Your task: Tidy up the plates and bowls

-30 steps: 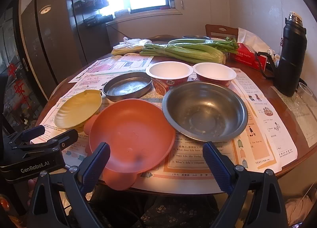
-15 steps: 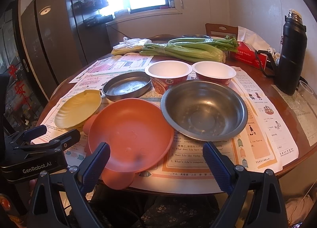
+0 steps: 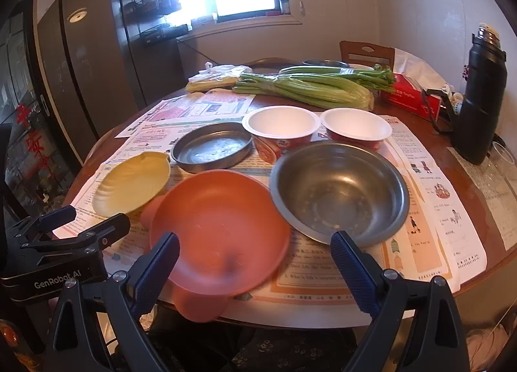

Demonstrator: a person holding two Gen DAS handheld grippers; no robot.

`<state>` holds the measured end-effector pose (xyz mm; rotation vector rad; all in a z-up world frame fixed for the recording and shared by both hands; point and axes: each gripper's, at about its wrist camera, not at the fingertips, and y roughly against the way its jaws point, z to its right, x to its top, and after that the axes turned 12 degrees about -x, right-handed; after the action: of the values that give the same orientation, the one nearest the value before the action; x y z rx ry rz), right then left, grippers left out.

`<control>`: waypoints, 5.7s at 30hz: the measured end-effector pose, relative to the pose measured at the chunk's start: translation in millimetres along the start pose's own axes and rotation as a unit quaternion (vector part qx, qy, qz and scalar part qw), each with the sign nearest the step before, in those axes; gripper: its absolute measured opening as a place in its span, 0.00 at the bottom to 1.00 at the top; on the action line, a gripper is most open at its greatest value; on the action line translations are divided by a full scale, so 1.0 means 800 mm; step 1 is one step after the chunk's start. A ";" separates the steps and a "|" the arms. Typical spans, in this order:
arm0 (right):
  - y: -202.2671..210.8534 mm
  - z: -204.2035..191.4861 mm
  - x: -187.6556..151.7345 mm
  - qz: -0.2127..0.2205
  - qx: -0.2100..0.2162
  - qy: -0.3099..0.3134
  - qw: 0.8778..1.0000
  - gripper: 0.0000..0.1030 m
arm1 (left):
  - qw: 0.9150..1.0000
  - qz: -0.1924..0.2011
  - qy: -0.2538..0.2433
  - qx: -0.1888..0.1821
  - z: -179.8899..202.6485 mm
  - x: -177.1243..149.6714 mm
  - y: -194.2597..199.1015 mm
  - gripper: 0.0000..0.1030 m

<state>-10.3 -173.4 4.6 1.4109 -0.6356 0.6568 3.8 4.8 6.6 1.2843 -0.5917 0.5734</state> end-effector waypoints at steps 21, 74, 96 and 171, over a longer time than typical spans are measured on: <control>-0.022 -0.069 0.071 -0.014 0.047 0.046 0.998 0.92 | 0.998 0.003 0.055 0.019 -0.080 0.055 0.008 0.99; -0.152 -0.199 0.083 -0.134 0.106 0.166 0.971 0.51 | 0.993 -0.108 0.050 0.008 -0.150 0.085 -0.113 0.35; -0.136 -0.219 0.087 -0.142 0.122 0.163 0.969 0.51 | 0.995 -0.094 0.044 0.000 -0.175 0.138 -0.135 0.36; -0.008 0.026 -0.013 -0.089 0.048 -0.024 0.995 0.52 | 0.990 -0.097 -0.075 -0.077 0.025 0.058 -0.084 0.61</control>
<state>-12.8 -195.2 -6.3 1.5559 -0.5139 0.5187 81.8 -24.5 -5.4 1.2271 -0.6148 0.2674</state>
